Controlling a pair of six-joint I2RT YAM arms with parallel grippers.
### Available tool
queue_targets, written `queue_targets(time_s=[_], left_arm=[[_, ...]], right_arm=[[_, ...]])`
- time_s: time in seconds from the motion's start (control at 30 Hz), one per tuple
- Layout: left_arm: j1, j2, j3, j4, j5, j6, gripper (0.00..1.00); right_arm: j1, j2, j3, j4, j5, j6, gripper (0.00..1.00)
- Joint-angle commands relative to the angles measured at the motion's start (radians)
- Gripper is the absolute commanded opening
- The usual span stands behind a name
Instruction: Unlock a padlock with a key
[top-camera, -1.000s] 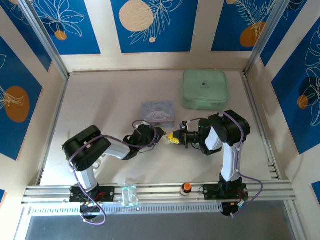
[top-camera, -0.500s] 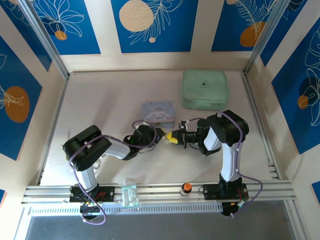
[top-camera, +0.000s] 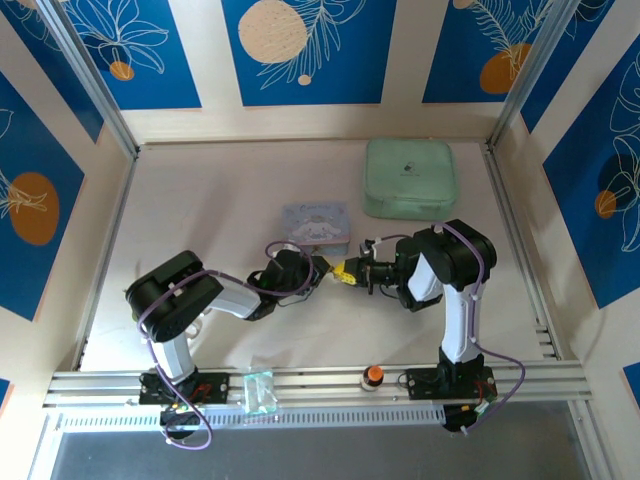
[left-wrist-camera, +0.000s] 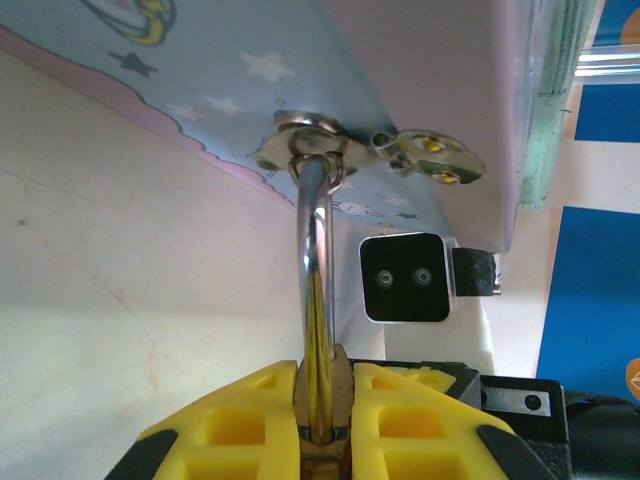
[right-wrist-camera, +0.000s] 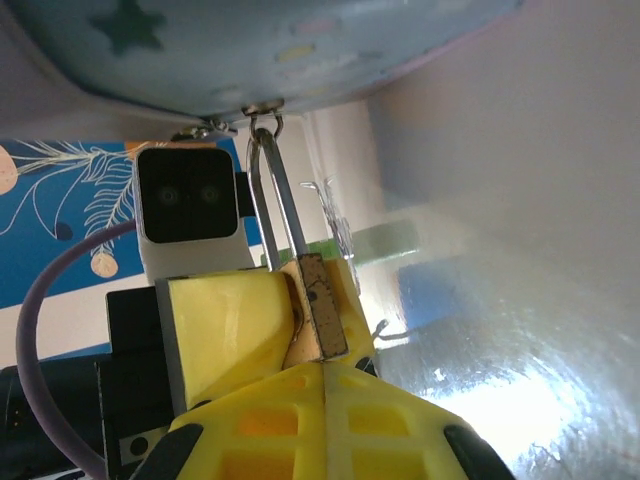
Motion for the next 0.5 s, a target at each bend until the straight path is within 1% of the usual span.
queue_targets(time_s=[0.0, 0.17, 0.3, 0.37, 0.47], left_arm=[[-0.024, -0.017, 0.008, 0.076, 0.071, -0.015, 0.0], [-0.025, 0.005, 0.008, 0.105, 0.072, -0.034, 0.0], [-0.024, 0.005, 0.012, 0.06, 0.062, -0.006, 0.0], [-0.024, -0.023, 0.02, -0.016, 0.04, 0.049, 0.0], [-0.023, -0.075, 0.079, -0.248, 0.018, 0.166, 0.0]], right_arm=[[-0.01, 0.039, -0.011, -0.045, 0.067, -0.022, 0.0], [0.008, 0.041, 0.002, -0.045, 0.065, -0.016, 0.0], [0.013, 0.025, -0.014, -0.047, 0.081, -0.032, 0.0], [0.0, -0.001, -0.028, -0.085, 0.083, -0.064, 0.0], [-0.006, -0.082, -0.043, -0.246, 0.096, -0.164, 0.0]])
